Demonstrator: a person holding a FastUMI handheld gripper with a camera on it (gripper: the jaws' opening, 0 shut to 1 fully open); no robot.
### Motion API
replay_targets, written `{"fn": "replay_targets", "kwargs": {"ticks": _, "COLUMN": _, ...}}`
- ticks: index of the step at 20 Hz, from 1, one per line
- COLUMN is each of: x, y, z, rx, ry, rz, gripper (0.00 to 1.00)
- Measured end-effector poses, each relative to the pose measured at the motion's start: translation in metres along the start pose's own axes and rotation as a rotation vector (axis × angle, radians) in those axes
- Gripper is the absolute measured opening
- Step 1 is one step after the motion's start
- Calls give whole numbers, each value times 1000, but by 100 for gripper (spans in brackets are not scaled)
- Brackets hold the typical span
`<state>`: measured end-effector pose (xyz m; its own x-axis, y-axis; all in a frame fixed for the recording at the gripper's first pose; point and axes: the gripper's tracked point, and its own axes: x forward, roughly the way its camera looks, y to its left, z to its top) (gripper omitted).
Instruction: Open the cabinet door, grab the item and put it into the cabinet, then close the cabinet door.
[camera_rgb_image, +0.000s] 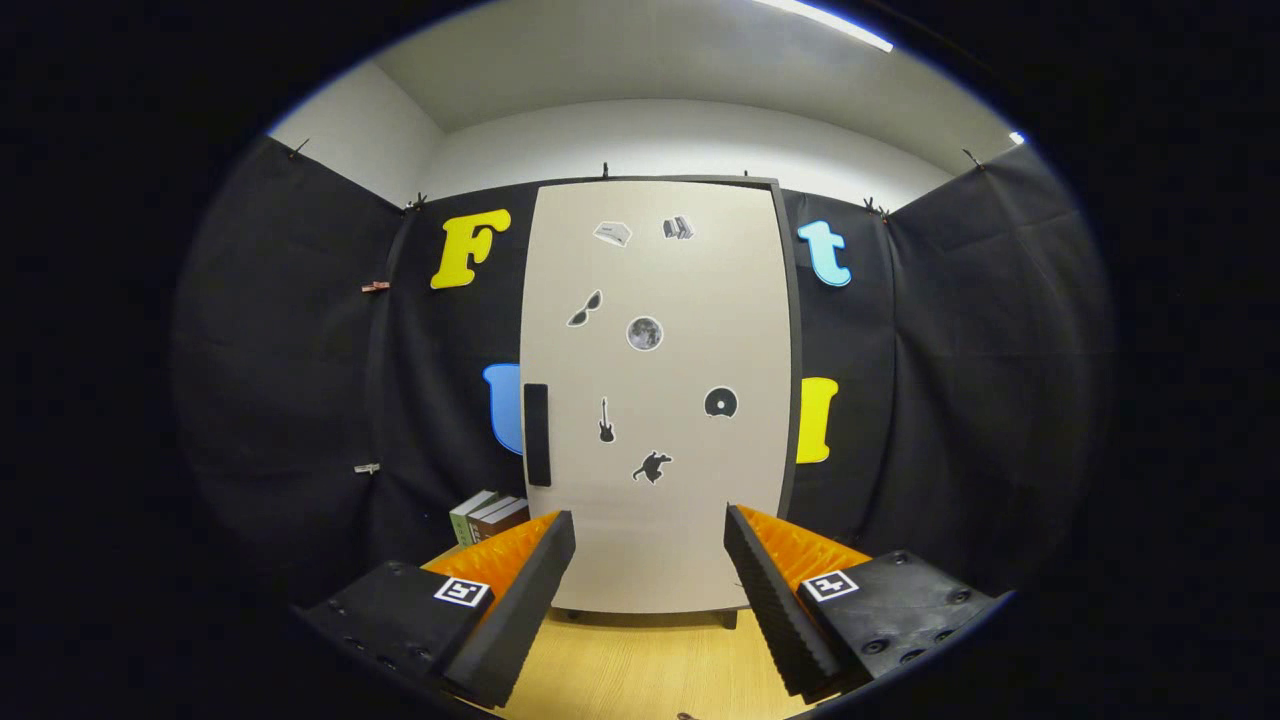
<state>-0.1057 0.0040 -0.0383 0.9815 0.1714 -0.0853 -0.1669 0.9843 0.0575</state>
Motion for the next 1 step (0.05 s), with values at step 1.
{"fn": "replay_targets", "kwargs": {"ticks": 1, "x": 0, "y": 0, "z": -1, "rx": -6, "ry": -1, "rz": 0, "gripper": 97}}
